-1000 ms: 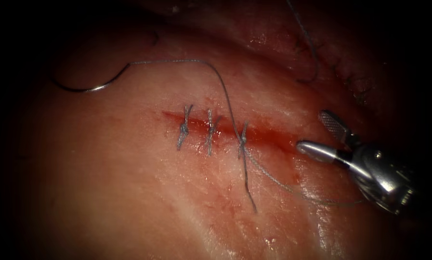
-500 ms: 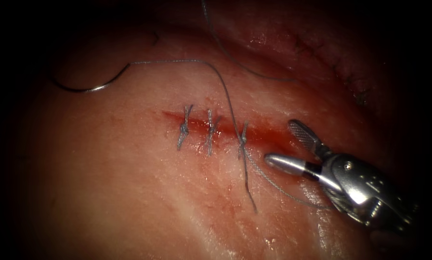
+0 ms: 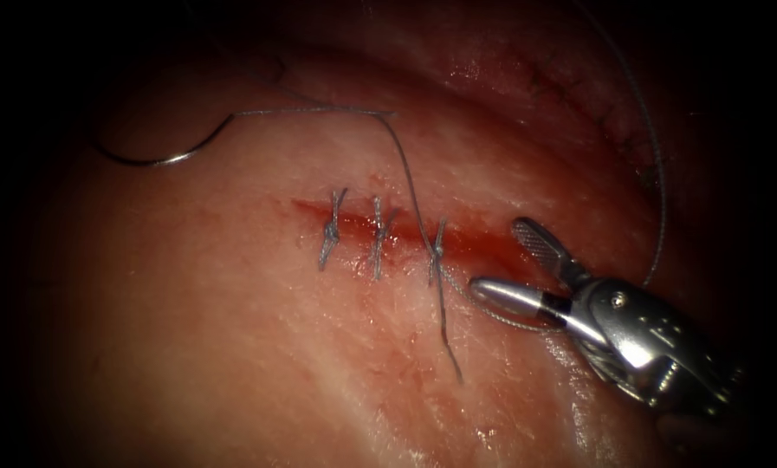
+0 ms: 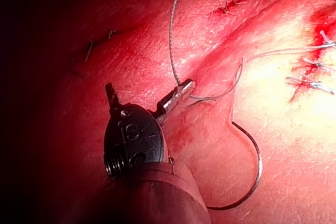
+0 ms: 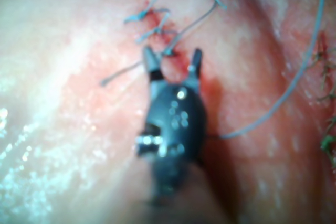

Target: Wound Closure

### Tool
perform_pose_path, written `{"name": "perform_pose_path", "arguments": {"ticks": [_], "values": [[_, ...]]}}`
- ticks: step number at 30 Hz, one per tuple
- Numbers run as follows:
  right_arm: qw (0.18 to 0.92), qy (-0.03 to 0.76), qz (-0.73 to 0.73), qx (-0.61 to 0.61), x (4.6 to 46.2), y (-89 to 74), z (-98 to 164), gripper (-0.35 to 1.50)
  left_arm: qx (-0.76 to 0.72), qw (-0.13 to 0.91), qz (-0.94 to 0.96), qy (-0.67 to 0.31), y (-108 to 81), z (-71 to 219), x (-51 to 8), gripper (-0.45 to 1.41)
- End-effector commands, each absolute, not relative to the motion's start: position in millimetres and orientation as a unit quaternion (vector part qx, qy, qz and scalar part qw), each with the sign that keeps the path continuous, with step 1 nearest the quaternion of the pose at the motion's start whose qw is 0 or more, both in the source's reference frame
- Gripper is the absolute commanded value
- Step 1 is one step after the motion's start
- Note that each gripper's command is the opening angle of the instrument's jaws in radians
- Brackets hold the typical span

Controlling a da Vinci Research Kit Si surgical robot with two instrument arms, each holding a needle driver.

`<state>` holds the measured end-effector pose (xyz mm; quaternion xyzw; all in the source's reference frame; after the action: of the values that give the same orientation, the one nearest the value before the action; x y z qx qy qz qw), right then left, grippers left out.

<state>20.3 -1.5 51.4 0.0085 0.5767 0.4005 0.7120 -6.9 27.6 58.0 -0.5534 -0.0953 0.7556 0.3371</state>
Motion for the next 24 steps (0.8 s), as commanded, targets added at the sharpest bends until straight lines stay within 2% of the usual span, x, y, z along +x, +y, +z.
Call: {"name": "perform_pose_path", "arguments": {"ticks": [1, 8, 10, 16, 19, 22, 24], "values": [[0.71, 0.581, 0.396, 0.02, 20.7, -1.7, 51.4, 1.43, -0.551, 0.341, 0.756, -0.092, 27.7, 59.4, -8.0, 0.94], [0.709, 0.599, 0.368, 0.053, 19.4, 1.8, 50.5, 1.33, -0.569, 0.344, 0.743, -0.08, 27.9, 62.1, -15.5, 0.93], [0.719, 0.595, 0.356, 0.05, 17.0, 6.2, 50.7, 1.31, -0.579, 0.331, 0.74, -0.083, 27.0, 63.9, -20.7, 0.93], [0.718, 0.593, 0.359, 0.057, 16.4, 9.4, 49.8, 1.31, -0.57, 0.32, 0.751, -0.089, 24.9, 66.5, -25.8, 0.89], [0.72, 0.594, 0.356, 0.048, 17.2, 9.7, 49.7, 1.31, -0.568, 0.325, 0.751, -0.09, 23.8, 68.2, -27.4, 0.89], [0.736, 0.575, 0.353, 0.052, 20.6, 8.3, 51.0, 1.29, -0.574, 0.329, 0.743, -0.098, 22.9, 70.6, -27.9, 0.89], [0.74, 0.571, 0.354, 0.051, 21.5, 8.2, 51.5, 1.29, -0.574, 0.329, 0.743, -0.099, 22.8, 71.0, -27.8, 0.89]]}}
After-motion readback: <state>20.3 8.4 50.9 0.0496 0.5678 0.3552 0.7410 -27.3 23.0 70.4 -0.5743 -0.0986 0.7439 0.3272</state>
